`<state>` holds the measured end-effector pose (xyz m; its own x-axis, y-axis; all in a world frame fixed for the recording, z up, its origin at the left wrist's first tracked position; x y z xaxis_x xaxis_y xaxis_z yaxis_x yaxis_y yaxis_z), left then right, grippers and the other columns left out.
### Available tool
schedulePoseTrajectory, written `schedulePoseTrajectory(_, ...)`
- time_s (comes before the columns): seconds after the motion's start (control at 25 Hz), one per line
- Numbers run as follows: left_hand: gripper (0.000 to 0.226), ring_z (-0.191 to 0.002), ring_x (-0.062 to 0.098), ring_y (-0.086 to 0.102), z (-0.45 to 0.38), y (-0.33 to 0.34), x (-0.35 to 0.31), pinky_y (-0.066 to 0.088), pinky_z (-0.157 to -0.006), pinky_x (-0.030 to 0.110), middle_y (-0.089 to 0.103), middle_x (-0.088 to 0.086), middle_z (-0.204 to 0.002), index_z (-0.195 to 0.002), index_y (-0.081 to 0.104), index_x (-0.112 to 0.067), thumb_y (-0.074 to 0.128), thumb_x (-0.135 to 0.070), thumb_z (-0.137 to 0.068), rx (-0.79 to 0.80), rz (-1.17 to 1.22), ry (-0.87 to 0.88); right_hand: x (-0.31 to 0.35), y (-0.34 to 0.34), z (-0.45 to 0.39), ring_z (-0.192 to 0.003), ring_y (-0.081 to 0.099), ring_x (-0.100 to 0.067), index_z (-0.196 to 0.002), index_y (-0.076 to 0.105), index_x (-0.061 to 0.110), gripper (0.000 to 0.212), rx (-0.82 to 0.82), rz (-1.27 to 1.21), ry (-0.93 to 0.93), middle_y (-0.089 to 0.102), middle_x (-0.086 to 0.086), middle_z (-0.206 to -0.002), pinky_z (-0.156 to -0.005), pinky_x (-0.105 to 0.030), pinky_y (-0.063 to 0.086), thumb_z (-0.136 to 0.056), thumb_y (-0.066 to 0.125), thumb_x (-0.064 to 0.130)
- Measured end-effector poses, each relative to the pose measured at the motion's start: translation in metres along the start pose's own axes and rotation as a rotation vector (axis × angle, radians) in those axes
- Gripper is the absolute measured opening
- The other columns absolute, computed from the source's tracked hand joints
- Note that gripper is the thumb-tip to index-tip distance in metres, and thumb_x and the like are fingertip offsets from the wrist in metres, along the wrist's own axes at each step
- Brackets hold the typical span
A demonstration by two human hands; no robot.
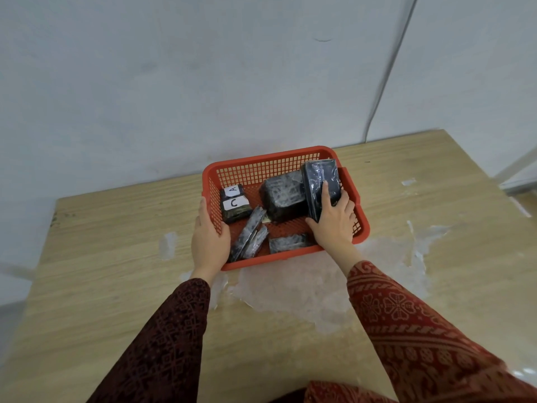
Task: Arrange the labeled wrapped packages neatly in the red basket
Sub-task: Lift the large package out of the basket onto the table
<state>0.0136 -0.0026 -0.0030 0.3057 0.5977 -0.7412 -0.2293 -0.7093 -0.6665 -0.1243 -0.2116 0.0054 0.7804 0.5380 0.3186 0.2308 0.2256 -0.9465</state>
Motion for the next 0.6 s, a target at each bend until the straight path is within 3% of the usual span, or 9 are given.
schedulePoseTrajectory(0.12, 0.063, -0.125, 0.026, 0.044, 0.001, -0.002, -0.004, 0.04, -0.096, 0.031, 0.039, 0.013, -0.143, -0.148, 0.025, -0.015, 0.052, -0.016, -0.091, -0.046, -0.082, 0.013, 0.001, 0.002, -0.002, -0.134, 0.026, -0.044, -0.15, 0.007, 0.032, 0.092, -0.027, 0.059, -0.035, 0.018, -0.025, -0.15, -0.106, -0.057, 0.032, -0.082, 0.068, 0.041)
schedulePoseTrajectory(0.24, 0.044, -0.133, 0.031, 0.034, 0.007, -0.003, -0.01, 0.029, -0.109, 0.046, 0.04, 0.017, -0.143, -0.133, 0.048, -0.009, 0.054, -0.014, -0.089, -0.129, -0.309, 0.211, -0.004, 0.005, 0.001, -0.136, 0.026, -0.045, -0.15, 0.009, 0.033, 0.089, -0.026, 0.01, -0.078, 0.015, -0.025, -0.152, -0.104, -0.059, 0.035, -0.083, 0.068, 0.036)
schedulePoseTrajectory(0.36, 0.029, -0.116, 0.03, 0.052, 0.025, 0.002, -0.023, 0.036, -0.098, 0.044, 0.058, 0.013, -0.122, -0.115, 0.063, -0.007, 0.055, -0.014, -0.088, -0.118, -0.369, 0.383, -0.005, 0.006, 0.003, -0.136, 0.025, -0.044, -0.149, 0.008, 0.035, 0.09, -0.03, -0.009, -0.091, 0.015, -0.023, -0.153, -0.103, -0.059, 0.039, -0.083, 0.068, 0.036)
schedulePoseTrajectory(0.48, 0.025, -0.101, 0.025, 0.059, 0.055, 0.025, -0.047, 0.045, -0.087, 0.041, 0.064, 0.008, -0.108, -0.108, 0.066, -0.008, 0.054, -0.017, -0.089, 0.043, -0.293, 0.401, -0.004, 0.002, 0.004, -0.137, 0.024, -0.043, -0.15, 0.01, 0.033, 0.089, -0.009, -0.053, -0.077, 0.015, -0.022, -0.153, -0.104, -0.058, 0.038, -0.083, 0.069, 0.035)
schedulePoseTrajectory(0.6, 0.027, -0.092, 0.022, 0.061, 0.08, 0.051, -0.067, 0.047, -0.081, 0.038, 0.067, 0.004, -0.099, -0.103, 0.068, -0.01, 0.048, -0.025, -0.093, 0.168, -0.301, 0.404, -0.004, -0.015, 0.004, -0.14, 0.025, -0.033, -0.148, 0.023, 0.028, 0.081, -0.026, -0.427, -0.097, 0.018, -0.016, -0.153, -0.11, -0.051, 0.035, -0.083, 0.07, 0.032)
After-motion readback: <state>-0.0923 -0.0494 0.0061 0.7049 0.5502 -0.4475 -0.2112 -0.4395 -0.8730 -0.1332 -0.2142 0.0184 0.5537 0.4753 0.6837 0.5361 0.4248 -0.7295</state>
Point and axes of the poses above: each hand's wrist, its own z-axis away from the middle knuckle, its own y-axis out of the palm, x = y × z, the point moved 1 cm from there along -z, towards the middle knuckle
